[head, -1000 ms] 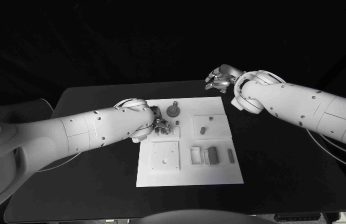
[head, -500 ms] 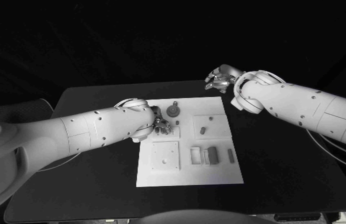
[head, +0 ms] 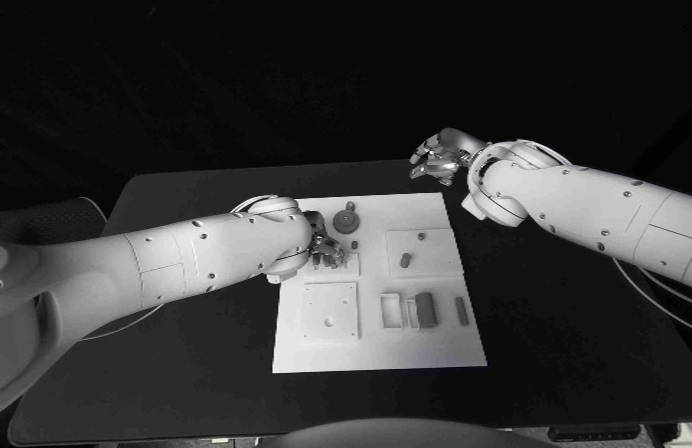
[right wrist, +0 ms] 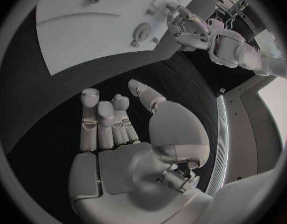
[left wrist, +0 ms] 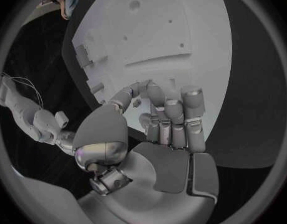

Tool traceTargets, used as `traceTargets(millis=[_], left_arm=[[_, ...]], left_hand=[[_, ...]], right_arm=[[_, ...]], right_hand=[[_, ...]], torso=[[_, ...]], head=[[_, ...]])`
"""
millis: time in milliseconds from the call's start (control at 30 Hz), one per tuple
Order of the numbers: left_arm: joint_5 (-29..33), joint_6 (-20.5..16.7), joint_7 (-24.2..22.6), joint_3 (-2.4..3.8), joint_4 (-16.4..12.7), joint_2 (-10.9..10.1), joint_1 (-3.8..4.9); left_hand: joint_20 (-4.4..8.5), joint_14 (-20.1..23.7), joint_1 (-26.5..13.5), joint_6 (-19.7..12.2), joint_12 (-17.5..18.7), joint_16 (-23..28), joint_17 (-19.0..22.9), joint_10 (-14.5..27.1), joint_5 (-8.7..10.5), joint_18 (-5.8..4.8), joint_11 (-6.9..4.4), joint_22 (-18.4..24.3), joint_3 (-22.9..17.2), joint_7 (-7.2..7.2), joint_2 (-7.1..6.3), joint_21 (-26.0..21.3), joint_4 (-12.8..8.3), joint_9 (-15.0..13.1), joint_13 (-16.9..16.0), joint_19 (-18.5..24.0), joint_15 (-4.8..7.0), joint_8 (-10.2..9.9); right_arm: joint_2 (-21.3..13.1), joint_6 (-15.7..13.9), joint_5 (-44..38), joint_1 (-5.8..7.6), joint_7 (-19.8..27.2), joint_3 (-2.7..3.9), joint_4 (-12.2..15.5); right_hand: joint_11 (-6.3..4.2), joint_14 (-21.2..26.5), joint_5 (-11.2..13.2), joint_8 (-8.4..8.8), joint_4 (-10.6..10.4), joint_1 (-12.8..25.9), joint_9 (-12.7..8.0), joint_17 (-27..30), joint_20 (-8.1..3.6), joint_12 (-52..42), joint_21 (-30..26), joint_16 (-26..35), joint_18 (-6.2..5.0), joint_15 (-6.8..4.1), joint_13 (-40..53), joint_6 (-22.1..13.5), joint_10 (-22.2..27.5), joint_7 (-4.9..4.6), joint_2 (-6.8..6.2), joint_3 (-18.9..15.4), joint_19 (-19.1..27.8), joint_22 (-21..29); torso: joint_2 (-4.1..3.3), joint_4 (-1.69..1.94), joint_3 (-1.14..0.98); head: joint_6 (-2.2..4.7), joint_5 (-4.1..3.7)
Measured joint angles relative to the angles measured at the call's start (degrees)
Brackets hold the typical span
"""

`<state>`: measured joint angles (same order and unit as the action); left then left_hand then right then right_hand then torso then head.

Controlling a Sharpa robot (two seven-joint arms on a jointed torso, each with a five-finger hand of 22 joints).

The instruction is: Assemble the parts on the task board

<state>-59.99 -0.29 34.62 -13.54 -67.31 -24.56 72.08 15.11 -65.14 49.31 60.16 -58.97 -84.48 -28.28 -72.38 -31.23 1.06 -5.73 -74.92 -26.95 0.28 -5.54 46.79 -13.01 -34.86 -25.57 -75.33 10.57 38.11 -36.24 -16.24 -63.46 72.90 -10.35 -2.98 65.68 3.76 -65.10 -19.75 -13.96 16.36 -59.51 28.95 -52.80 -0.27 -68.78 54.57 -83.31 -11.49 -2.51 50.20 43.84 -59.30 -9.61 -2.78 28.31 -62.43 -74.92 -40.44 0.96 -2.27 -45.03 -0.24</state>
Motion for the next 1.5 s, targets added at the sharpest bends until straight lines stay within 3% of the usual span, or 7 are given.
traceTargets(millis=[1367,1500], left_arm=[[-0.8,1.6,-0.2,0.01,0.3,-0.1,-0.06],[-0.7,1.4,-0.2,-0.02,0.3,-0.1,-0.08]], left_hand=[[0.04,-0.1,0.7,0.3,0.0,0.0,0.0,-0.2,-0.10,0.00,-0.20,0.0,0.1,-0.11,-0.69,0.2,-0.1,0.3,0.0,-0.1,-0.07,-0.2],[0.04,-0.2,0.8,0.3,0.0,0.0,0.0,-0.2,0.91,0.00,-0.20,0.0,0.1,-0.12,-0.62,0.2,-0.1,0.7,0.2,-0.1,-0.15,-0.2]], right_arm=[[0.0,0.0,0.0,-0.04,0.0,0.00,0.0],[0.0,0.0,0.0,-0.04,0.0,0.00,0.0]], right_hand=[[0.00,0.0,0.0,0.00,0.0,0.0,0.0,0.0,0.00,-0.2,0.0,0.0,0.00,0.00,0.0,0.1,0.0,0.09,0.00,0.0,0.0,0.0],[0.00,0.0,0.0,0.00,0.0,0.0,0.0,0.0,0.00,-0.2,0.0,0.0,0.00,0.00,0.0,0.1,0.0,0.09,0.00,0.0,0.0,0.0]], torso=[[0.01,0.03,0.03],[0.01,0.03,0.03]], head=[[-0.05,0.06],[-0.01,0.06]])
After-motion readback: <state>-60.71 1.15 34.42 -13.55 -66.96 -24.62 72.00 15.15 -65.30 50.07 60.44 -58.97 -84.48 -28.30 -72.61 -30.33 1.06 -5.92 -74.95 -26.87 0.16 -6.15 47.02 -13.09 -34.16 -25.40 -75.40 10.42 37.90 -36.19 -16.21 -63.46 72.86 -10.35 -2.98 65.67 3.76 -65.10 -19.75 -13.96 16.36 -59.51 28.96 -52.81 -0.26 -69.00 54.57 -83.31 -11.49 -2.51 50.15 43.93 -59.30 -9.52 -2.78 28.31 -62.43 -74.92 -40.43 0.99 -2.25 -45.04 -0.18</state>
